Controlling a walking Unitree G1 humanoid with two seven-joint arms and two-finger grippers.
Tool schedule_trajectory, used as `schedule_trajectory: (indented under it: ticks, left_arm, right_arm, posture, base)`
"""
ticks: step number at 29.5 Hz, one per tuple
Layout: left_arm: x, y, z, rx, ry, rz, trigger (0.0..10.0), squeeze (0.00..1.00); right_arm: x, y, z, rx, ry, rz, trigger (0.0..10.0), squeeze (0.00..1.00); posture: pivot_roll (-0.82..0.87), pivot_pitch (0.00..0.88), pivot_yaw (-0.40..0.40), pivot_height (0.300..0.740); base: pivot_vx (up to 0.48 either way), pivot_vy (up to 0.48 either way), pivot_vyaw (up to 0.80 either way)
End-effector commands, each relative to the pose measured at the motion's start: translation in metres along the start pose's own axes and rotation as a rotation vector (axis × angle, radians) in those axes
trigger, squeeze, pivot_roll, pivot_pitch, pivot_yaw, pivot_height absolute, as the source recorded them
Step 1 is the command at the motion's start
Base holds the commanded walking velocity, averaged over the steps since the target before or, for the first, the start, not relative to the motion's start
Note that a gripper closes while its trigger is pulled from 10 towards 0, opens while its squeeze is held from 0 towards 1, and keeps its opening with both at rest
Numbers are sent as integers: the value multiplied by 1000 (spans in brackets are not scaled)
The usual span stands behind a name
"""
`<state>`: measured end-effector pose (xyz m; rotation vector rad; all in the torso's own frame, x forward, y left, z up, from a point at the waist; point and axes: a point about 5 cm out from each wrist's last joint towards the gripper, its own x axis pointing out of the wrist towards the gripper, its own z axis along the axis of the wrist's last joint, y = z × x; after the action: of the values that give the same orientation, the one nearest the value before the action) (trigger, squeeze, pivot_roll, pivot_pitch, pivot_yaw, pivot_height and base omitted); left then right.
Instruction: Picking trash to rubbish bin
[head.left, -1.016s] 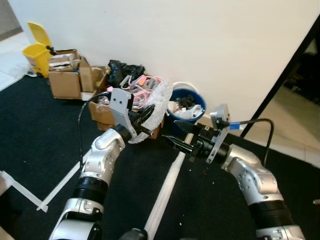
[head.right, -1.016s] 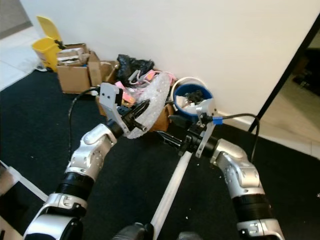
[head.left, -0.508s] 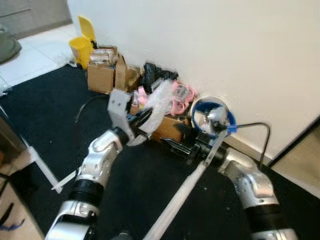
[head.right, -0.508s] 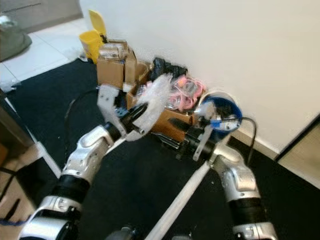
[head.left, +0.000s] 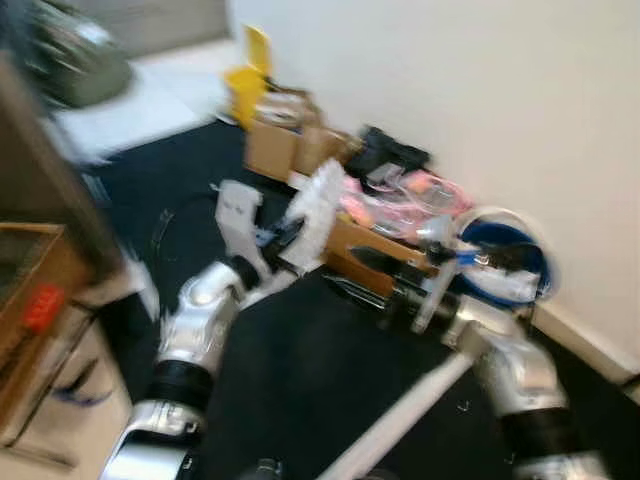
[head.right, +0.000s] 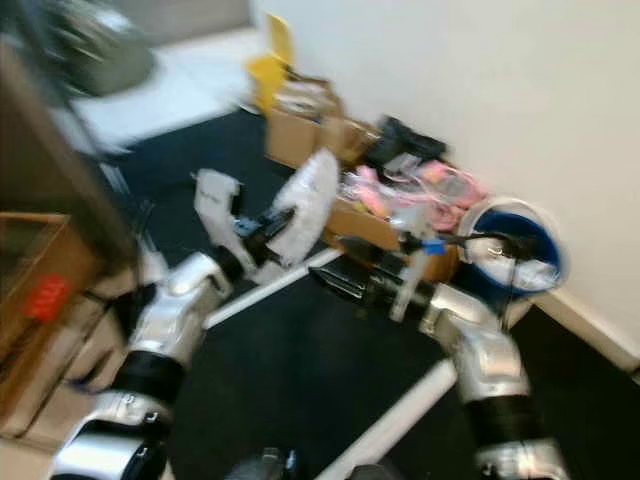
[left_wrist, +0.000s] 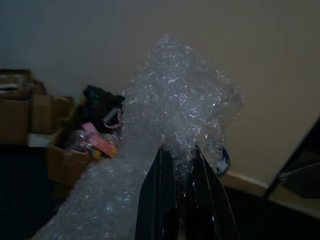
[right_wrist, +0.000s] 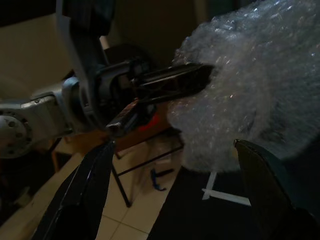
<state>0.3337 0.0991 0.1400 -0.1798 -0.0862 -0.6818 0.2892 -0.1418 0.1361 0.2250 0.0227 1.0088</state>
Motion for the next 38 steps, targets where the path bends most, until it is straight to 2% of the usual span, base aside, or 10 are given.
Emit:
schedule_trajectory:
  ticks: [1,17,27,31,38]
  left_arm:
    - [-4,3,-3,8,12,16,10000,0]
    - [-5,6,0,0,-11,44,10000,0]
    - [-9,14,2,-8,-35,117,10000,0]
    - [-11,18,1,-8,-37,151,10000,0]
    - [-15,25,1,-2,-34,206,10000,0]
  right_arm:
    - [3,2,-2,8,4,12,10000,0]
    - [1,2,-1,-12,8,19,10000,0]
    - [-1,2,-1,-9,9,12,10000,0]
    - [-1,3,0,-39,22,27,10000,0]
    - [-1,4,-2,-40,21,27,10000,0]
  posture:
    - [-87,0,-18,740]
    - [-84,0,-22,740]
    - [-79,0,-26,740]
    - [-78,0,-26,740]
    - [-76,0,-25,740]
  base:
    - [0,0,663]
    - [0,0,656]
    - [0,0,0]
    - [0,0,0]
    - [0,0,769]
